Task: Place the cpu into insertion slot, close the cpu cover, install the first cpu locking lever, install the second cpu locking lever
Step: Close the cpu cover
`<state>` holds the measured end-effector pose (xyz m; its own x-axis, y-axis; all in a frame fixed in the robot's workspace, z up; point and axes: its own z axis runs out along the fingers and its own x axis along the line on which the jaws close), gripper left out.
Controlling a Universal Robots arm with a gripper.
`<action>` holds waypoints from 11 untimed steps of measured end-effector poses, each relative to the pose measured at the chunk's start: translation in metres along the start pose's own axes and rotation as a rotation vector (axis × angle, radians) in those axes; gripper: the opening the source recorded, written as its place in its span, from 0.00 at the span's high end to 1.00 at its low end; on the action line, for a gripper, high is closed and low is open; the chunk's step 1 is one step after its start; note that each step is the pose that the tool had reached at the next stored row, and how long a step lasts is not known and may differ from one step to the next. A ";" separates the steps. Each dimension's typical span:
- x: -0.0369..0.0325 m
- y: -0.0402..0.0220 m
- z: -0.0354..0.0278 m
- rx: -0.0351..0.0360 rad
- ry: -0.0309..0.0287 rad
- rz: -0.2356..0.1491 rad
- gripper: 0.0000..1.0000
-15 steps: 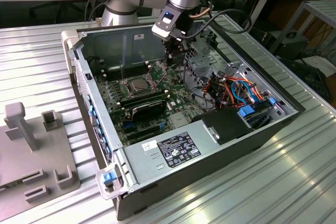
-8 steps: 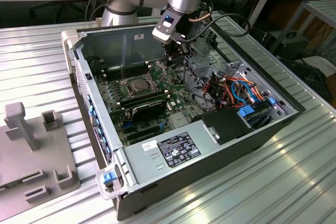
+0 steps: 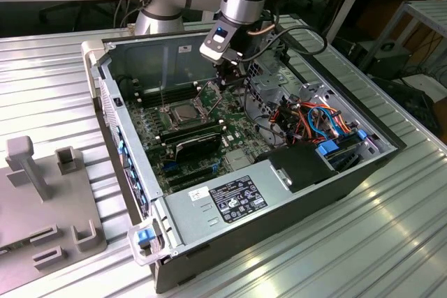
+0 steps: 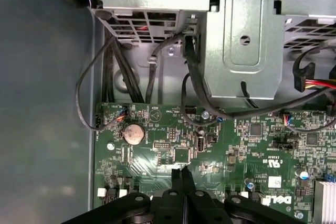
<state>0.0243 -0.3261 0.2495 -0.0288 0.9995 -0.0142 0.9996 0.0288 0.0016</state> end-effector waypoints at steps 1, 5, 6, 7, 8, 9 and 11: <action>0.0002 -0.0016 0.0000 0.0000 -0.0002 0.000 0.89; 0.0010 -0.0060 0.0002 0.0000 0.0000 0.000 0.89; 0.0013 -0.0072 0.0002 0.0000 0.0000 0.000 0.89; 0.0017 -0.0090 0.0002 0.0000 -0.0001 0.000 0.89; 0.0020 -0.0105 0.0001 0.0000 -0.0001 0.000 0.89; 0.0026 -0.0133 0.0001 0.0000 -0.0002 0.000 0.89; 0.0037 -0.0185 0.0002 0.0000 0.0000 0.000 0.89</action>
<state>0.0057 -0.3229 0.2493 -0.0288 0.9995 -0.0142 0.9996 0.0288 0.0016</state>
